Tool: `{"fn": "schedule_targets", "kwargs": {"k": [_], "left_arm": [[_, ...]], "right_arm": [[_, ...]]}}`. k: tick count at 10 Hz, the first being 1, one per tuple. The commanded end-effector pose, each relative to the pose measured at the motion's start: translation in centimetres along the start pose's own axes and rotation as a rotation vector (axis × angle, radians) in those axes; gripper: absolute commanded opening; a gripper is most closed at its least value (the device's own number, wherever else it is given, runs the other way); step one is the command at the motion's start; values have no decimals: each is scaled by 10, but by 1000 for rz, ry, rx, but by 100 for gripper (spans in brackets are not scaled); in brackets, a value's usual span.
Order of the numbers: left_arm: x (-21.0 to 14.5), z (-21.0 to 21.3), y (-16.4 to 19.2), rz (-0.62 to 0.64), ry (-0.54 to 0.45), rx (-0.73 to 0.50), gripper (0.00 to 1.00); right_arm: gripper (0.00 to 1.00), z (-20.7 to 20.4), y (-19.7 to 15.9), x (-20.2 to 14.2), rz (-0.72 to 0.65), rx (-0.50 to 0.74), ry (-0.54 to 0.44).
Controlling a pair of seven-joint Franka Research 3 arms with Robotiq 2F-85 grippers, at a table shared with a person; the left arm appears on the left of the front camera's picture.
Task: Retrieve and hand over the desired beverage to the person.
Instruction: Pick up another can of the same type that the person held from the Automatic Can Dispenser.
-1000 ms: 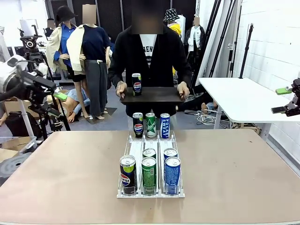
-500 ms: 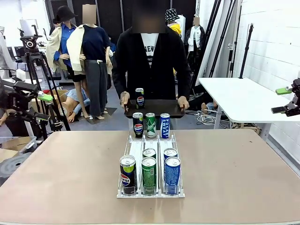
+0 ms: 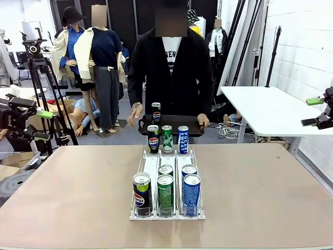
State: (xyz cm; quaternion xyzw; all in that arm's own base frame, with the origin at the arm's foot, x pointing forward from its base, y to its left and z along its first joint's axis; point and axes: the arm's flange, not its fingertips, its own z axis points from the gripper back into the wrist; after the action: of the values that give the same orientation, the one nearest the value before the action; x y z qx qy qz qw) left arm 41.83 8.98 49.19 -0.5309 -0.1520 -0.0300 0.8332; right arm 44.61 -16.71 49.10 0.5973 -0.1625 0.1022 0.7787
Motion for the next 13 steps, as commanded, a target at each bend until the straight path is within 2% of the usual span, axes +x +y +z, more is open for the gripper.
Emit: {"fn": "schedule_targets", "kwargs": {"k": [1,2,13], "left_arm": [[-5,-2,-4,0,-41,-8,100],[0,0,0,0,0,0,100],[0,0,0,0,0,0,100]], "right_arm": [[100,-1,1,1,-10,2,3],[100,-1,1,1,-10,2,3],[100,-1,1,1,-10,2,3]]}}
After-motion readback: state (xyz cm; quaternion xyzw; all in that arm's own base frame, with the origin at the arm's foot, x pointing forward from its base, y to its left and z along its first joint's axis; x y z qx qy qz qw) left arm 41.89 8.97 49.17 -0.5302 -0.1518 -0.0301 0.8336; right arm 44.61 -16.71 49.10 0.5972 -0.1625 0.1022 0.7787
